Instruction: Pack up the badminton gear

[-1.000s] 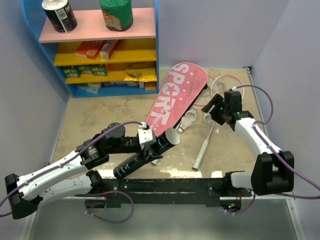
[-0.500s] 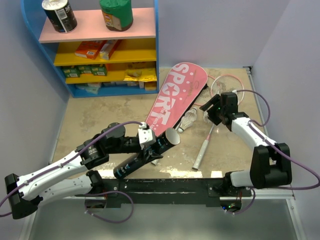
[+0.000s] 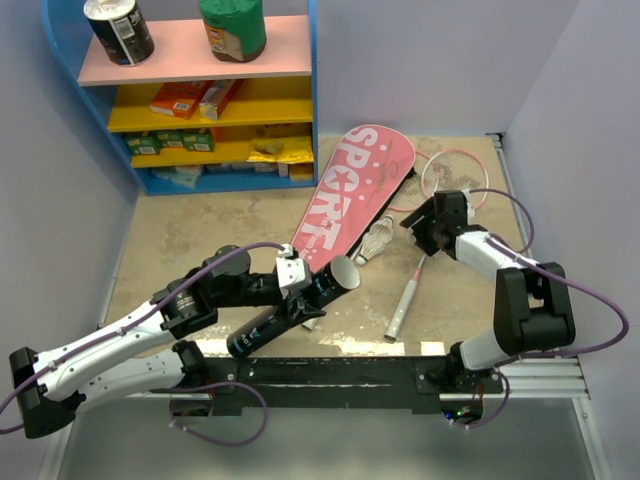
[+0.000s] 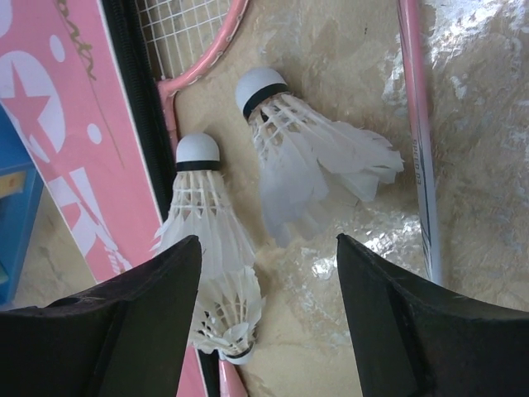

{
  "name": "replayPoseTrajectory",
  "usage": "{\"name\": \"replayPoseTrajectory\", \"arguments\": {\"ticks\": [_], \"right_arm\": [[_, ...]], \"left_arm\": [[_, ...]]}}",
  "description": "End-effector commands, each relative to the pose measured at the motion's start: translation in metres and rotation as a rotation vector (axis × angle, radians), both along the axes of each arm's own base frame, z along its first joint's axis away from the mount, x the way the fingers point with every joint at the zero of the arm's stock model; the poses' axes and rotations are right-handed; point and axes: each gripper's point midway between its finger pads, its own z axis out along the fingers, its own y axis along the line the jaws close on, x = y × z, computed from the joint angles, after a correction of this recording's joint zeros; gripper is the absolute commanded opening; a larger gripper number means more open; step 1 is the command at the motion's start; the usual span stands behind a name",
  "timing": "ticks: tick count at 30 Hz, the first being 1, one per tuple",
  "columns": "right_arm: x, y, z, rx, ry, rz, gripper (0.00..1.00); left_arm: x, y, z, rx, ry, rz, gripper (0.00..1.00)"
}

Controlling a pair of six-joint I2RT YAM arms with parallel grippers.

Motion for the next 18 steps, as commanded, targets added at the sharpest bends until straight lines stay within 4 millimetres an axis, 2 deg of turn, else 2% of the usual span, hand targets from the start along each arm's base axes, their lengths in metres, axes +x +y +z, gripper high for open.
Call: {"name": "replayPoseTrajectory", "arguments": {"ticks": [1,3,9,12,18], "right_arm": [[0.025,-0.007,0.008,-0.017,-0.068,-0.051,0.68],[0.03,-0.007,0.002,-0.028,-0.059,-0.054,0.67],[0.044,-0.011,0.0,-0.043,-0.081,-0.073,0.57],[0.05,-0.013,0.005,-0.049,-0.108,-0.082,0.52],[0.049,-0.021,0.015,-0.083,-0.137,-0.104,0.43]], "left_arm": [[0.002,-0.001,0.007,-0.03,-0.003,0.012,0.0],[0.003,-0.001,0.005,-0.023,-0.003,0.018,0.0],[0.002,-0.002,0.004,-0.023,-0.001,0.013,0.0],[0.001,-0.003,0.003,-0.018,0.002,0.005,0.0],[0.001,-0.002,0.005,-0.023,-0.001,0.007,0.0]]}}
